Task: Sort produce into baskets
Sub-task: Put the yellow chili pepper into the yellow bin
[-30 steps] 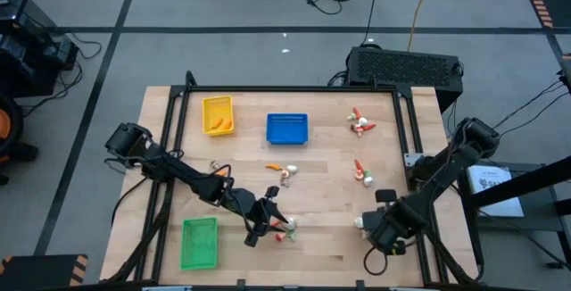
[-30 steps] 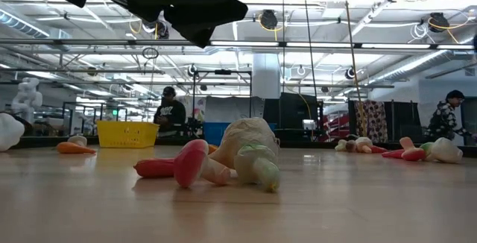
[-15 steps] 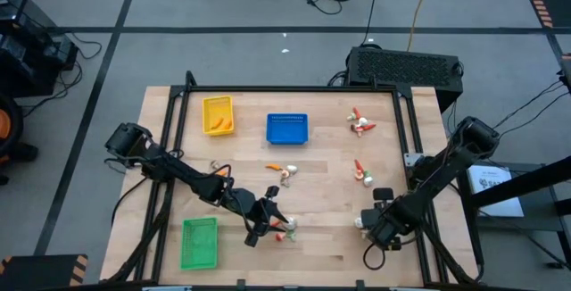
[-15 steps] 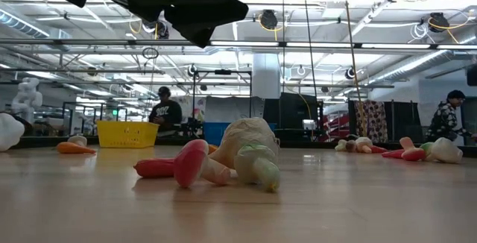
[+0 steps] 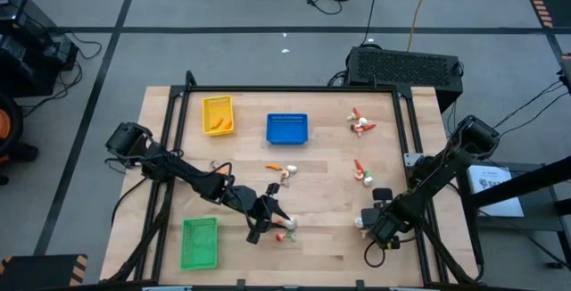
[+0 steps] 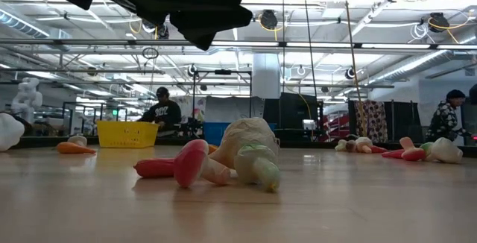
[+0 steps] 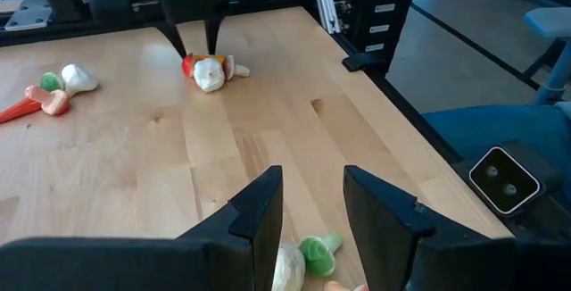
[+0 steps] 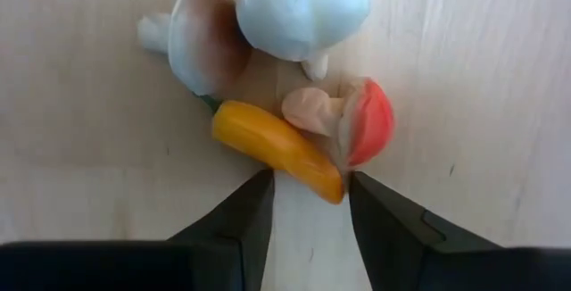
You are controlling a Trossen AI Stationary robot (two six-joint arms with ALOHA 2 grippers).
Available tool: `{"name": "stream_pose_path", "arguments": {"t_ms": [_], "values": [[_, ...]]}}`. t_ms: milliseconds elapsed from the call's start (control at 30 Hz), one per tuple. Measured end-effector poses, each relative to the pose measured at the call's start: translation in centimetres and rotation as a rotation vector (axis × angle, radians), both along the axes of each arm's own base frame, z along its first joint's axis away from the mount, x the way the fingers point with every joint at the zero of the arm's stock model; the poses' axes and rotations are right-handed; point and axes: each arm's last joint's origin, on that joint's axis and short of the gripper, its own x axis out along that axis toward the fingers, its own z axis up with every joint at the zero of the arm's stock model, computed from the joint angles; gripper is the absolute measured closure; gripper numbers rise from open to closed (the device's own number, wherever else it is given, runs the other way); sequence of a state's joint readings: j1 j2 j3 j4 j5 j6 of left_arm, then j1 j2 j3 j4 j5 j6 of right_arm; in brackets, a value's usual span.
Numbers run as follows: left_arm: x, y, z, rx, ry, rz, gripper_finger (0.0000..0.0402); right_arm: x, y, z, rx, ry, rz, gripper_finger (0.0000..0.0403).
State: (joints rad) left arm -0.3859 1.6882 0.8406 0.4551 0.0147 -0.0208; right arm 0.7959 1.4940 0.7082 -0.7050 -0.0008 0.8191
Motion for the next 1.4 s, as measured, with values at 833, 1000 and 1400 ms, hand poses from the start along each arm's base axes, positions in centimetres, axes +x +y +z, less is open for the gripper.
{"name": "stream_pose_path", "arguments": {"t_ms": [833,1000,1400], "values": [[0.2,0.0,0.5,-0.013,-0.051,0.014,0.0274,1.8,2.8,5.4,0.235,0.14,-0.082,0.0401],[0.9,-0.4,0.1,-0.043,-0.131,0.012,0.0274,3.6,3.4,7.3,0.136,-0.163,-0.087,0.0402],[3.0,-0.9,-2.9,-0.093,-0.308,0.134,0.0274,6.0,1.8,8.6,-0.241,-0.706,-0.309,0.0403]]}}
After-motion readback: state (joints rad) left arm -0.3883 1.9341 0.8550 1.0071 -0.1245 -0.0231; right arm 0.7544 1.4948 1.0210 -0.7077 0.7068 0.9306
